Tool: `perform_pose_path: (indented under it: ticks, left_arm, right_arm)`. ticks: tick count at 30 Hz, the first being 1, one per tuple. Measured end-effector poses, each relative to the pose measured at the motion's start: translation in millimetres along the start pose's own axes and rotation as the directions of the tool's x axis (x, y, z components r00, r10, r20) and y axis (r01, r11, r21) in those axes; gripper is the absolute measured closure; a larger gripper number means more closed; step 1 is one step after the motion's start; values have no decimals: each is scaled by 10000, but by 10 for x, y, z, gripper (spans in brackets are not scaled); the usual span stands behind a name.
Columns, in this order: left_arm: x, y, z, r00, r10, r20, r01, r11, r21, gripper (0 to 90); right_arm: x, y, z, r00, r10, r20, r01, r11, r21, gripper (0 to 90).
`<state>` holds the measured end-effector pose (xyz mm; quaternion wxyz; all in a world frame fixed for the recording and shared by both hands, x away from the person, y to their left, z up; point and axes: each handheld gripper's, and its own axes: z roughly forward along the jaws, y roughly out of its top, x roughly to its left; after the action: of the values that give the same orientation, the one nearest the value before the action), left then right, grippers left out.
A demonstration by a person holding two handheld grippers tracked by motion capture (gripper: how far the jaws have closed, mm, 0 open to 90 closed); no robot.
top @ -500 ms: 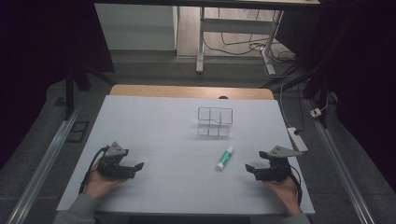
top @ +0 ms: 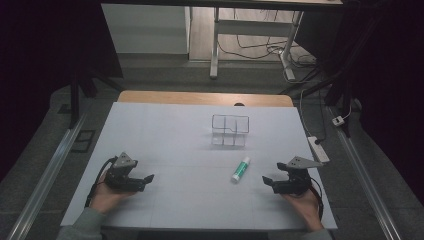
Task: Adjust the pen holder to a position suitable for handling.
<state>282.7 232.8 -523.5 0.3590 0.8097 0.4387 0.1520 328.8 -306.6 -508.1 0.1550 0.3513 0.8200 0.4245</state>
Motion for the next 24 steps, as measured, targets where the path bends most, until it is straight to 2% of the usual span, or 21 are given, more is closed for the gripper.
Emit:
perform_pose_path:
  ticks: [7, 15, 22, 24]
  left_arm:
    - [-6, -2, -2, 10000, -11, 14, 11, 10000, -16, 153]
    - [-1, -10, -20, 10000, -76, 15, 76, 10000, -41, 153]
    - [-11, -1, -1, 10000, 25, 3, -25, 10000, 0, 154]
    - [-9, -2, 2, 10000, 21, 12, -21, 10000, 6, 154]
  right_arm:
    - [28, 3, 14, 9999, -159, -49, 160, 9998, 89, 167]
    - [17, 17, 11, 9999, -47, -99, 45, 9999, -163, 173]
    - [-5, 109, 26, 9999, 124, -76, -127, 9986, -513, 188]
    - [-6, 130, 42, 10000, 83, -34, -84, 9990, -442, 192]
